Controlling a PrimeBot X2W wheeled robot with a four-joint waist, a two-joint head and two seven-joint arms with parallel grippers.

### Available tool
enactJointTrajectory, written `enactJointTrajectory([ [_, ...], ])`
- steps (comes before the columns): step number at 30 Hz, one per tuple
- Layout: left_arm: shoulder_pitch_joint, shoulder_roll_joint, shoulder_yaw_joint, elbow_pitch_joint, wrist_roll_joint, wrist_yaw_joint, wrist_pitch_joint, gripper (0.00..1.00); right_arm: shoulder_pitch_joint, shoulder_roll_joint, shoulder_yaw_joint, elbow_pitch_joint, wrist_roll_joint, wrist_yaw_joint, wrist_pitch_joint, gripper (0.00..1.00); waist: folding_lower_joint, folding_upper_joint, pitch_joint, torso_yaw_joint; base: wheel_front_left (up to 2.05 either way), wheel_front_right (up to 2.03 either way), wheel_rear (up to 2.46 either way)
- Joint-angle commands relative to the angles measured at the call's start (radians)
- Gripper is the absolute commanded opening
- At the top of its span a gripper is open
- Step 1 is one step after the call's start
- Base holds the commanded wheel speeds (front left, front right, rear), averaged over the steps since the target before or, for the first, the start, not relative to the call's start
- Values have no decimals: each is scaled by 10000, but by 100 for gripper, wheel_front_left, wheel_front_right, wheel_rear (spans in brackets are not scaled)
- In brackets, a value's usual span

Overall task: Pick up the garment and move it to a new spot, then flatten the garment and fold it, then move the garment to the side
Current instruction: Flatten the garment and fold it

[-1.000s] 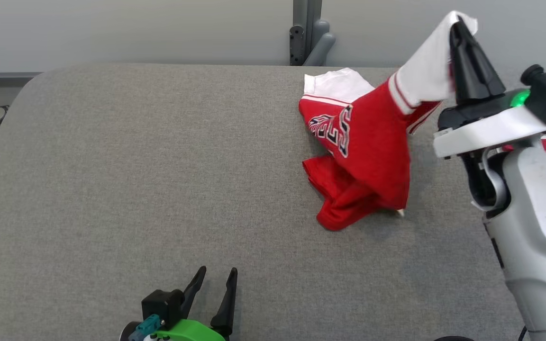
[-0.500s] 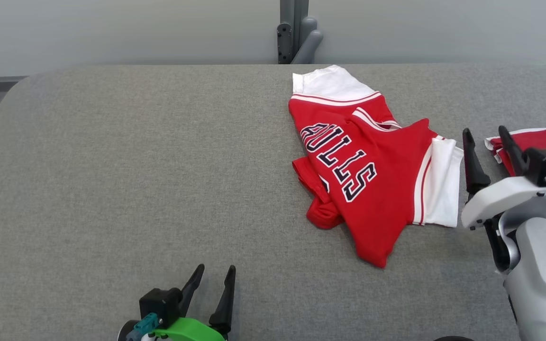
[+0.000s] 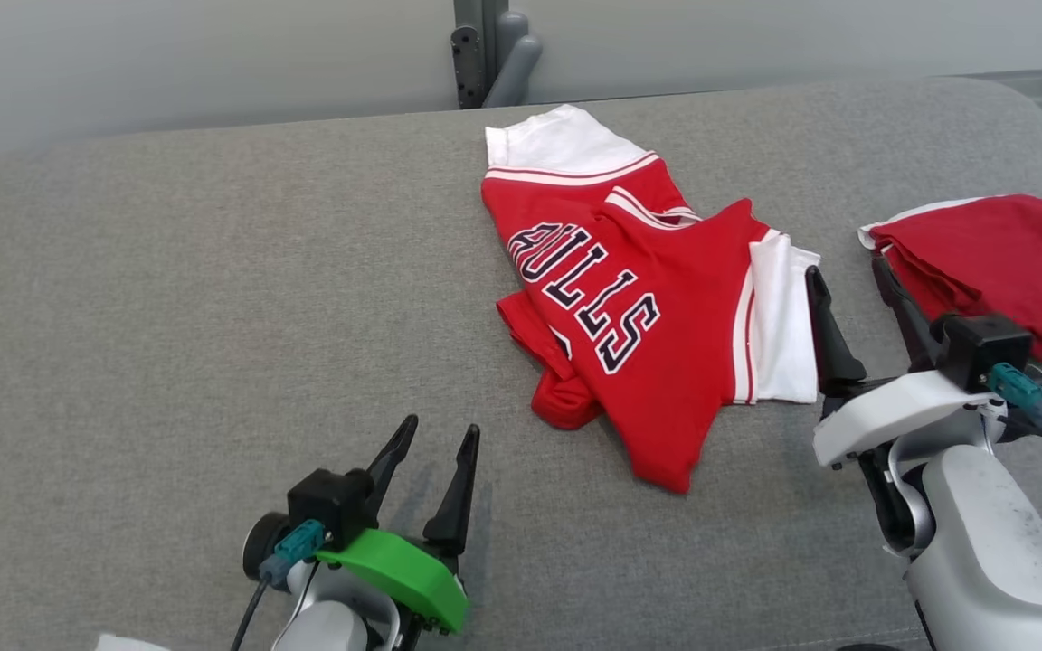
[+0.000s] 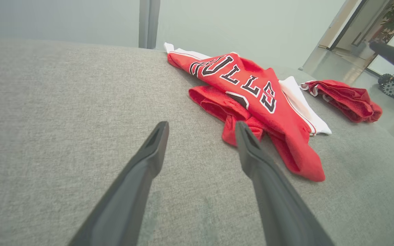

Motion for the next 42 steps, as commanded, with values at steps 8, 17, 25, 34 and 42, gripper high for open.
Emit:
enactJointTrajectory([
  [8,-1180,44,-726,847,-70,-92,-28,100,-231,149,548,-343,320,-9,-27,100,0,0,939,-1640,0,0,0],
  [17,-1840,44,-575,2279,-482,-144,-29,100,-209,114,333,-275,450,-9,-27,100,0,0,1318,-2611,0,0,0],
  [25,-1961,50,-22,2402,-590,-164,-29,0,-81,183,188,-342,442,-9,-28,100,0,0,1406,-2716,0,0,0],
  [34,-1586,45,1592,-82,-26,-101,-28,0,191,185,-205,-330,524,-9,-28,100,0,0,1254,-1430,0,0,0],
  [42,-1399,38,2758,-2165,1018,-115,-29,0,320,487,-203,29,571,-9,-28,100,0,0,848,-14,0,0,0],
])
